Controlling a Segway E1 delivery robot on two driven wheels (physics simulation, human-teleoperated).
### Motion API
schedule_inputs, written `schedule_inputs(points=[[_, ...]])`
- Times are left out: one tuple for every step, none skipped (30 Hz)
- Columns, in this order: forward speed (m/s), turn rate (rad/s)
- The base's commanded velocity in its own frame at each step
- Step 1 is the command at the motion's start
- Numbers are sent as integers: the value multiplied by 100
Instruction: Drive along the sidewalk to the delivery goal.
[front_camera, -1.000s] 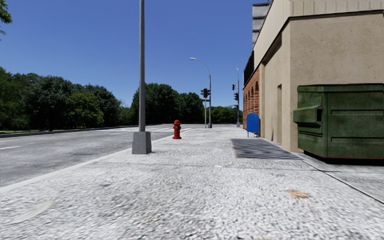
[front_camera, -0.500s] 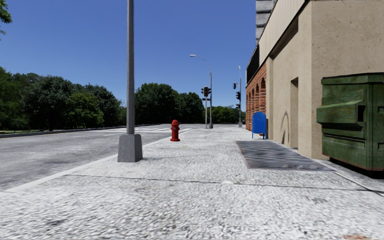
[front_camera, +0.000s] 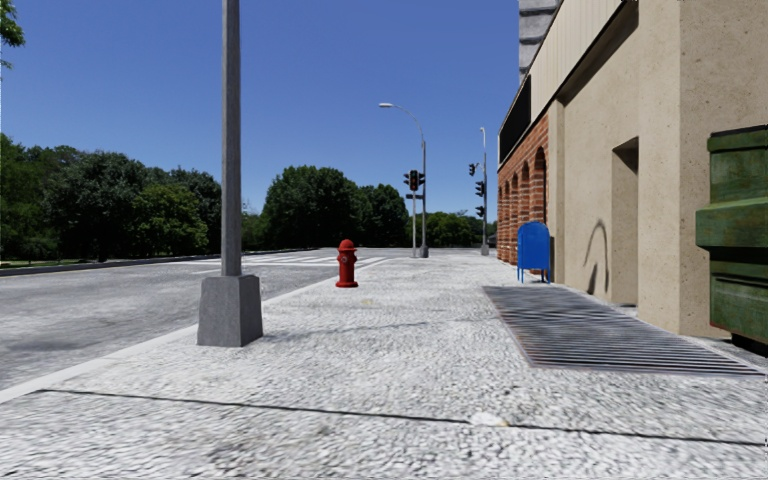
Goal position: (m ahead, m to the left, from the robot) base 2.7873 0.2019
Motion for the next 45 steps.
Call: schedule_inputs(points=[[121,65],[121,65],[121,72],[121,74],[121,74],[121,64],[125,0],[127,0],[127,0],[127,0],[128,0],[128,0],[128,0],[128,0],[128,0],[128,0],[128,0],[128,0],[128,0],[128,0],[128,0],[127,0],[127,0],[127,0],[127,0],[127,21],[127,38],[127,38],[127,42],[127,43],[127,43],[127,43],[127,43],[127,31],[127,0],[127,0],[126,0],[126,0],[126,0],[126,0],[126,0],[126,0],[126,0],[126,0],[126,0]])
